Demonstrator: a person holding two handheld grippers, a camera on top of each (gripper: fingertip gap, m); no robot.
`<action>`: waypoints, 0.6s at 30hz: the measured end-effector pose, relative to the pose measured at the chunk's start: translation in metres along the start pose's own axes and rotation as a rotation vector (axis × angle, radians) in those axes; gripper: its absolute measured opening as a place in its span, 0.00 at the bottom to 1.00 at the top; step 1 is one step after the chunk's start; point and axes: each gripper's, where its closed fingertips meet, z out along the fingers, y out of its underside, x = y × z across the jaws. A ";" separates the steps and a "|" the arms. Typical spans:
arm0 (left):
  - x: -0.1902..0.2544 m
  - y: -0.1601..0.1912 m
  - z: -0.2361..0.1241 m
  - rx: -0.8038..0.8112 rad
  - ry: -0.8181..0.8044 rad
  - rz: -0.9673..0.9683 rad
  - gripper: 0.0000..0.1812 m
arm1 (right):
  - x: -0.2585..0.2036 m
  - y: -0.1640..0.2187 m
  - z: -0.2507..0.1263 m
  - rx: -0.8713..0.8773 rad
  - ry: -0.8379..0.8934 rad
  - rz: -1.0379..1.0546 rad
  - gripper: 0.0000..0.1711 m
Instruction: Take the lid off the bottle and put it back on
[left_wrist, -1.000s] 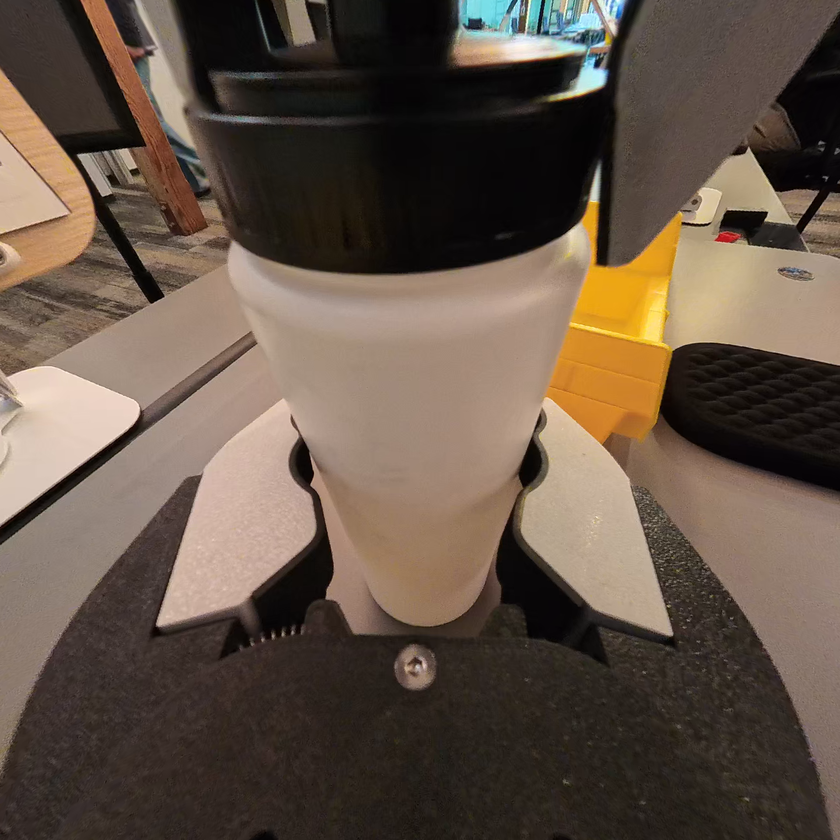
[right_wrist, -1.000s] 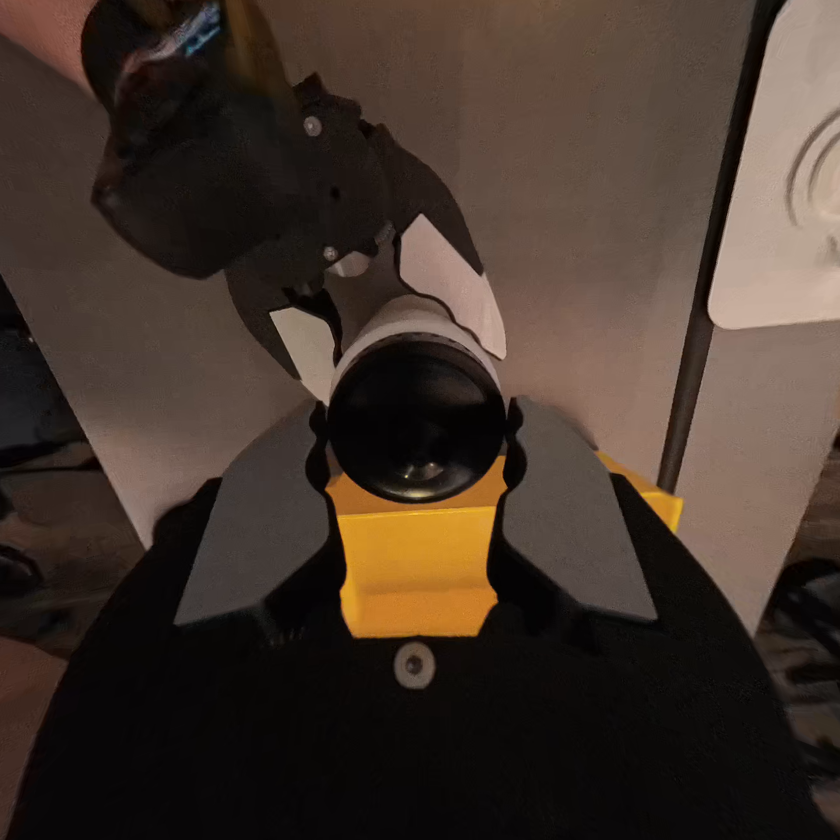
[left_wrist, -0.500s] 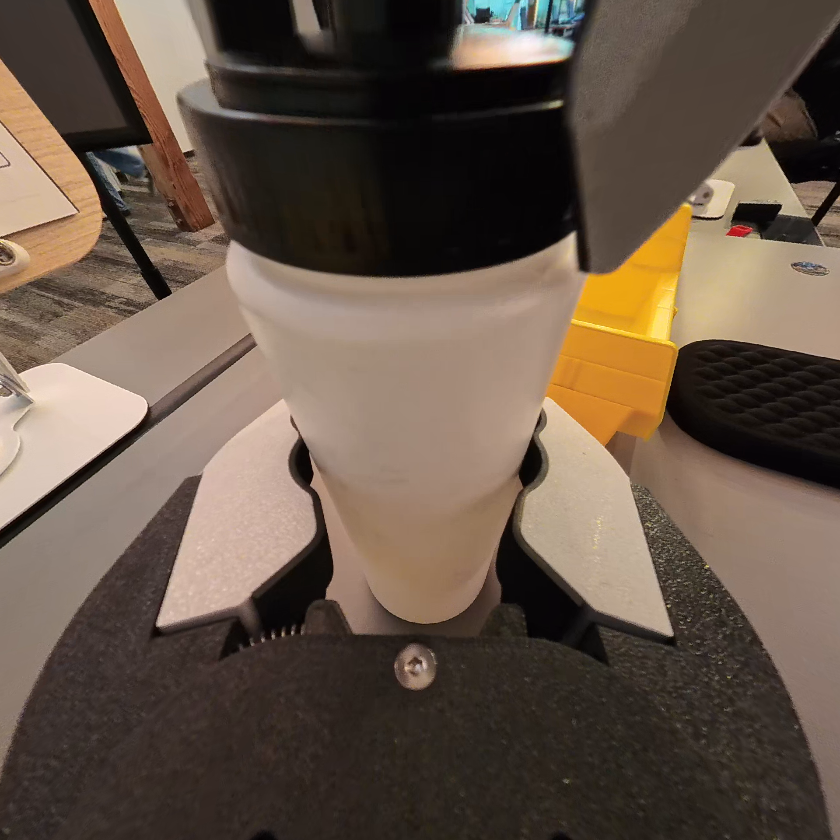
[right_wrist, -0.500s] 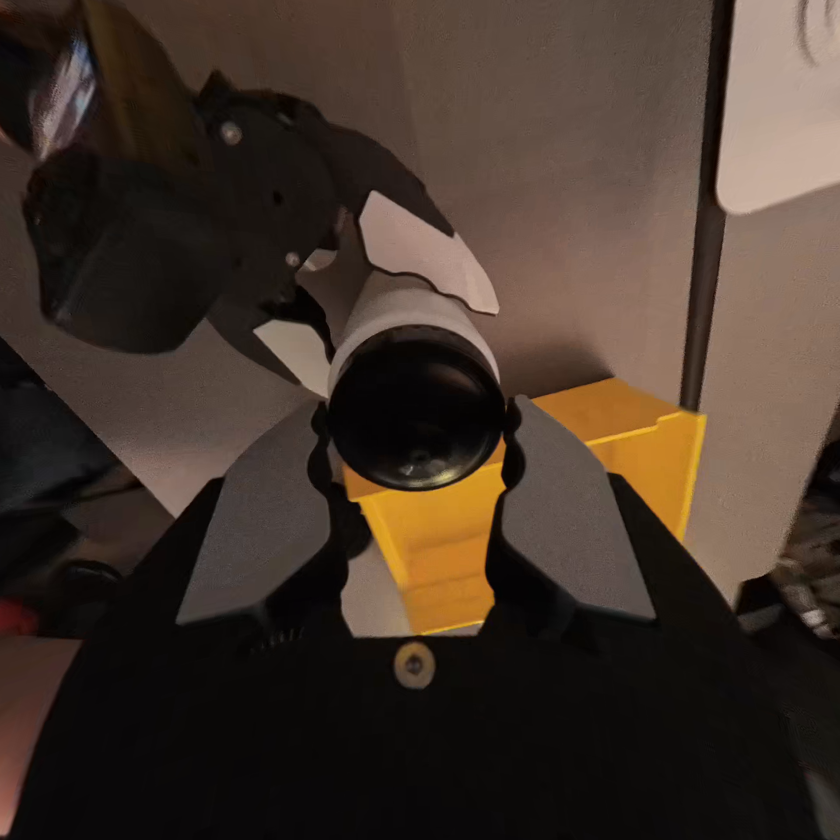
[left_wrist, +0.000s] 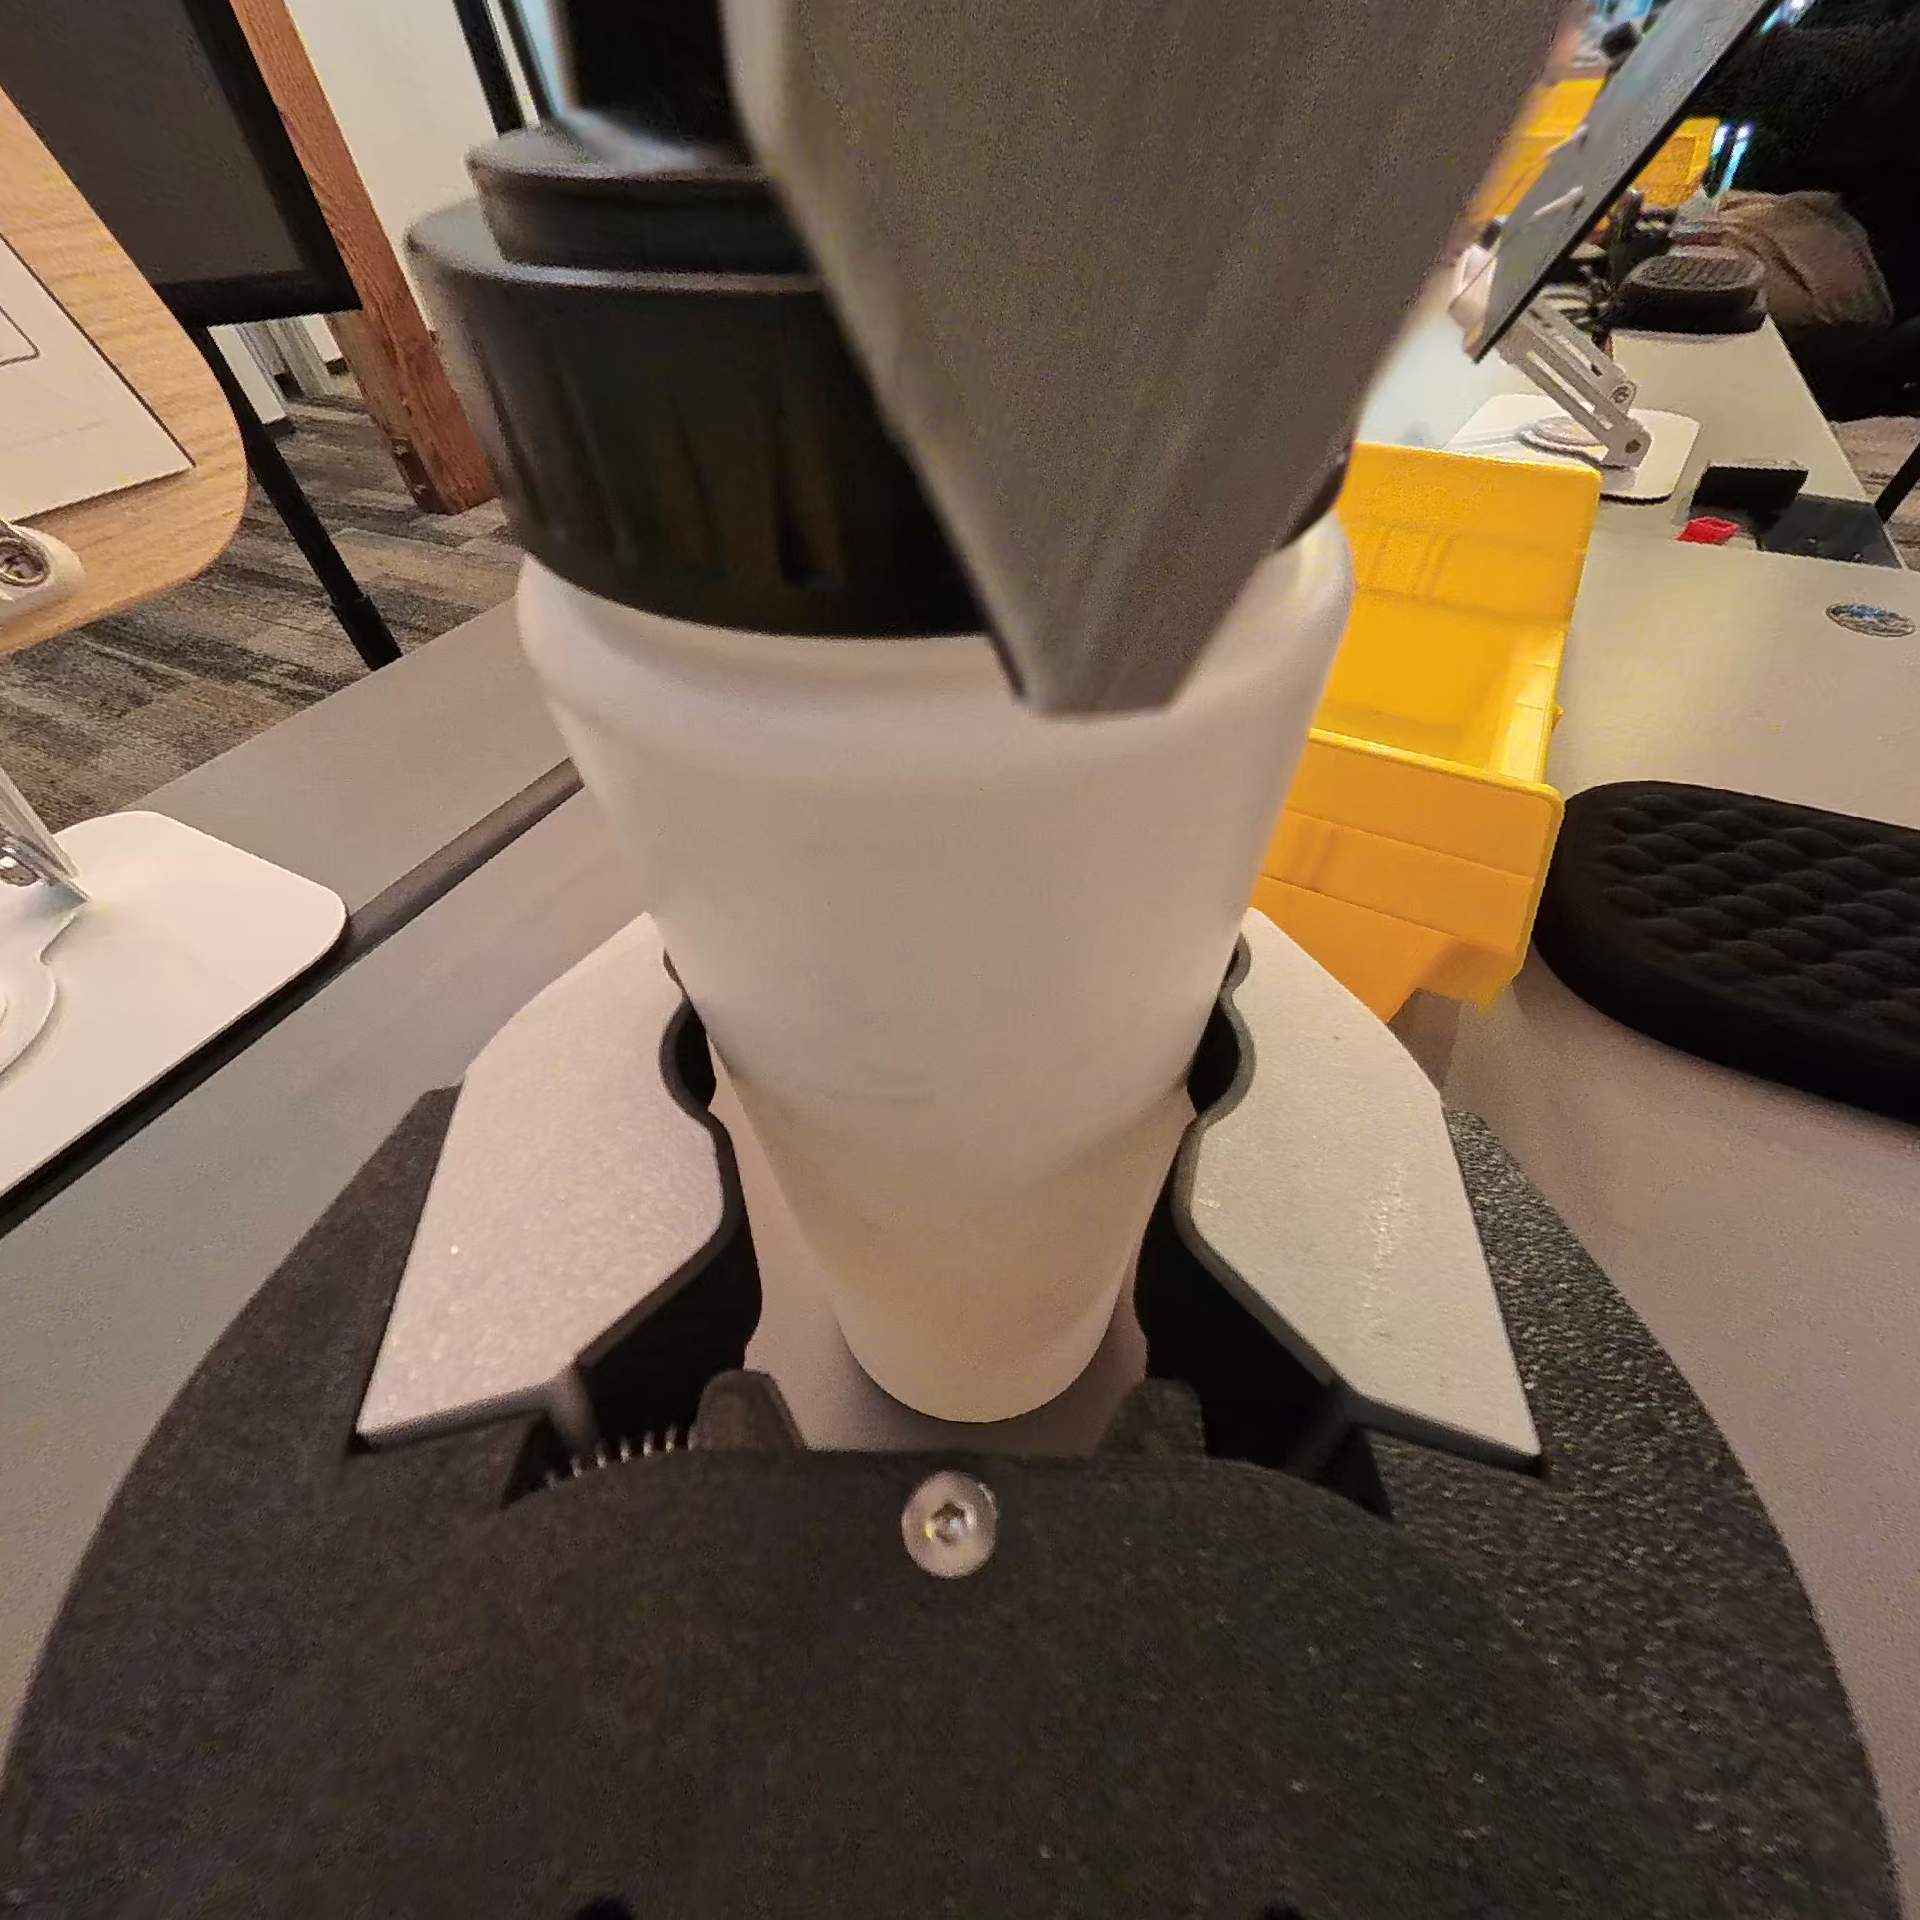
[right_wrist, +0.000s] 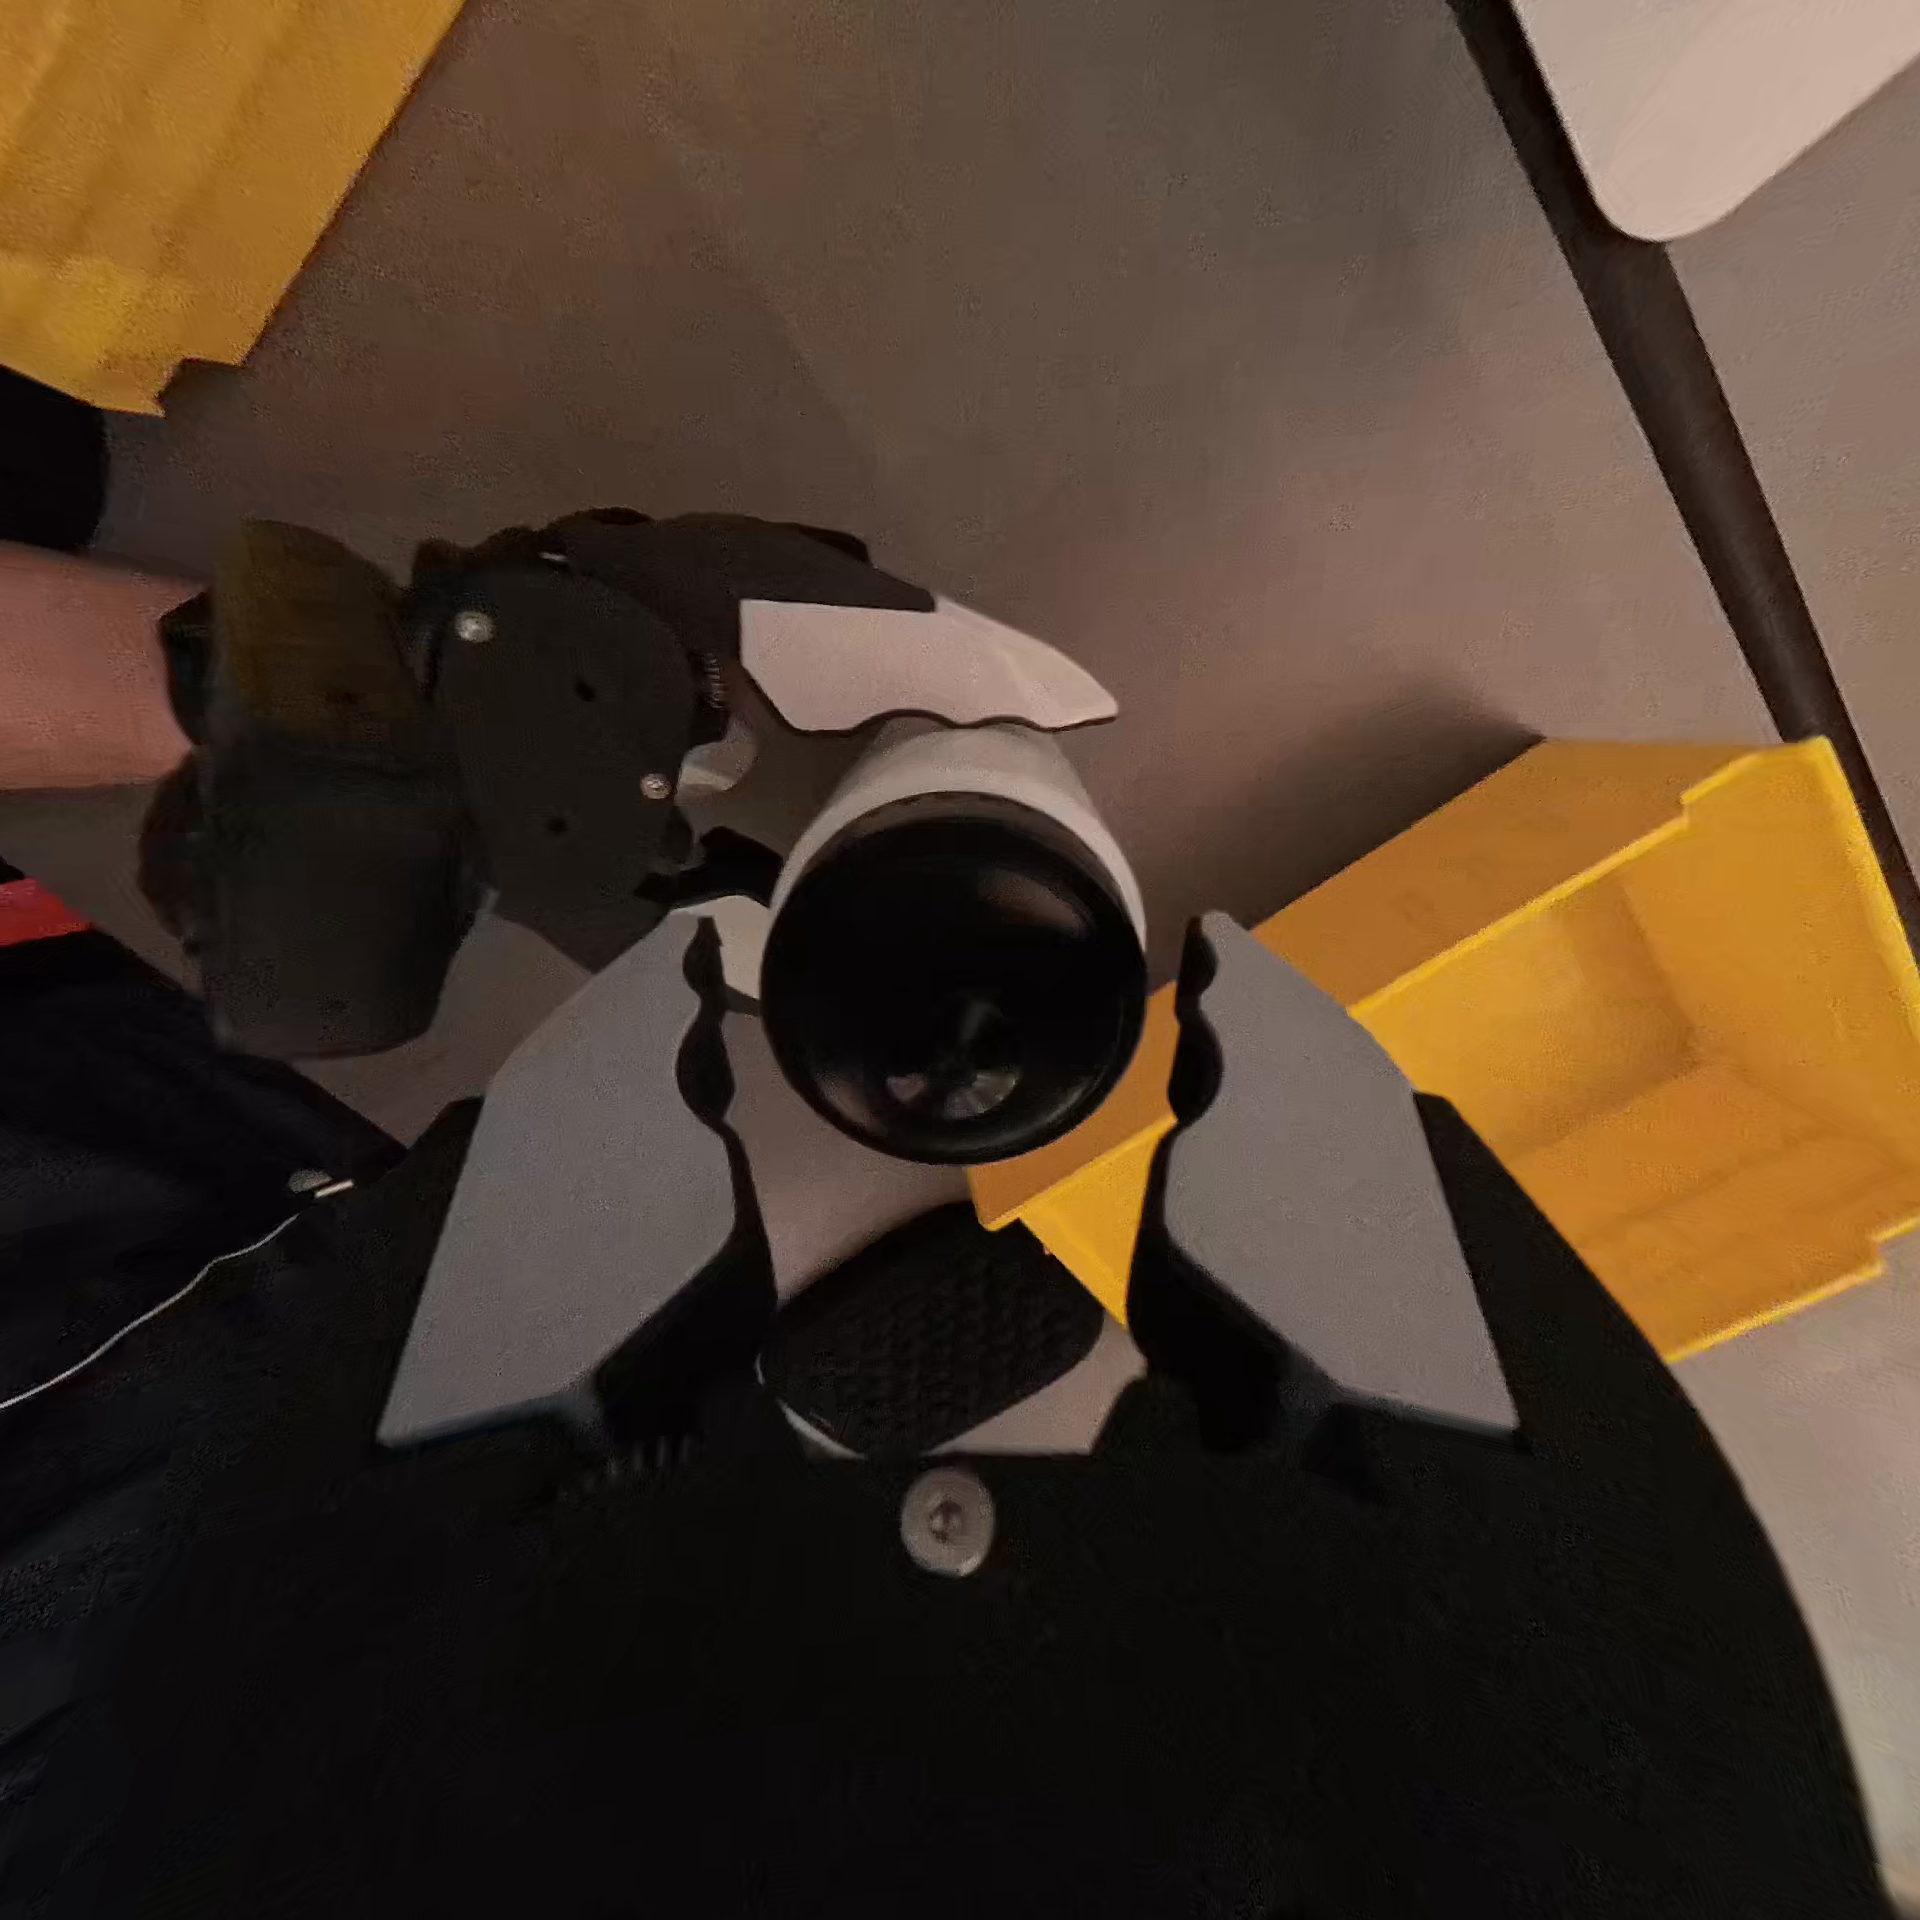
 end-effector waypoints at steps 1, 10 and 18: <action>0.000 0.000 0.000 0.000 0.000 0.000 0.51 | 0.003 0.002 0.003 -0.021 0.024 0.005 0.49; 0.002 0.000 0.000 0.005 0.024 0.005 0.51 | -0.008 0.004 0.004 -0.024 -0.074 -0.714 0.44; -0.003 0.000 0.000 -0.001 -0.003 -0.003 0.51 | 0.003 -0.005 -0.002 0.049 0.039 -0.255 0.49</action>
